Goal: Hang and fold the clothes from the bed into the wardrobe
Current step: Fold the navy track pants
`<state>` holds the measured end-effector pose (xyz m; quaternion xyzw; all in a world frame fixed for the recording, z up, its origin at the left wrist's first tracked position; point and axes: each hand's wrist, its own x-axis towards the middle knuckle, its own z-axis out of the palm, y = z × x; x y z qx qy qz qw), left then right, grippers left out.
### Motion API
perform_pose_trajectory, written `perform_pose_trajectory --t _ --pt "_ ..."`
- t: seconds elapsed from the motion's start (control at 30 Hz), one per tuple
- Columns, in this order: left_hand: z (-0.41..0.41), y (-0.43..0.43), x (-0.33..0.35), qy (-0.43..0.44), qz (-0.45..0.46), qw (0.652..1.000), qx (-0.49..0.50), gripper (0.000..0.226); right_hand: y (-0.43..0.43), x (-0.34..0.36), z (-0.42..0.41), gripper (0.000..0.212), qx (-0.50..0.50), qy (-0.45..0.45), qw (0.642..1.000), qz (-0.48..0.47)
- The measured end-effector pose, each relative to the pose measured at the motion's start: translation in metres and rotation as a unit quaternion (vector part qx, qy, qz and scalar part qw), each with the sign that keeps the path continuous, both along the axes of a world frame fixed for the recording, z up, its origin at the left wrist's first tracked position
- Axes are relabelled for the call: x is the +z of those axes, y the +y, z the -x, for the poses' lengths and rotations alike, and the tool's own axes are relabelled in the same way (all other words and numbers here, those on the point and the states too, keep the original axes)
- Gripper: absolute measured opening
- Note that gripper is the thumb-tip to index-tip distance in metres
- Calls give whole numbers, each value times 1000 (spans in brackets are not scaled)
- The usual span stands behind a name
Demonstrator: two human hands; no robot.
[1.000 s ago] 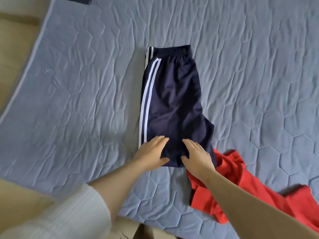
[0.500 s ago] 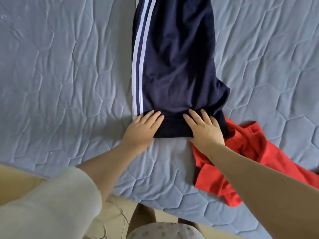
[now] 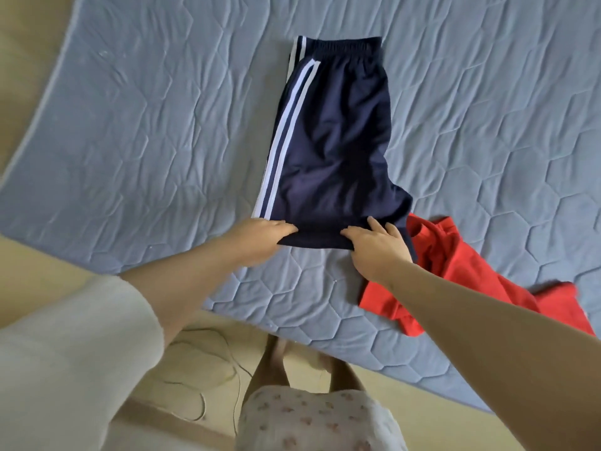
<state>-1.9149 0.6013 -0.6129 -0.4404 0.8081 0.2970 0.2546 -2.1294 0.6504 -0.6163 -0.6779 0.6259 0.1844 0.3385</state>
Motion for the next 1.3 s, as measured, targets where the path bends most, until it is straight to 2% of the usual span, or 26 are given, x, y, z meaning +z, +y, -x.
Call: perform_pose_trajectory --t 0.27,0.5,0.63,0.73,0.83,1.07,1.17,1.3 --pt "-53 65 47 -43 -104 993 -37 51 92 46 -60 45 -39 -13 997 -69" --pt "-98 121 76 -64 -194 973 -110 34 169 65 -114 42 -80 -51 983 -159" --pt "-103 122 89 -76 -225 961 -141 30 180 67 -126 36 -134 -81 967 -201" --pt "-94 102 91 -78 -235 958 -142 20 166 67 -120 27 -119 -84 970 -195" --pt "-76 70 88 -80 -212 964 -139 14 131 67 -103 33 -88 -81 977 -179" --pt "-17 -31 87 -48 -190 980 -36 19 36 62 -32 29 -143 -35 987 -66" --pt "8 -74 82 -39 -119 990 -66 18 -3 53 -9 31 -141 -8 990 -31" --pt "25 -118 60 -30 19 998 -42 25 -43 31 10 33 -146 32 984 96"
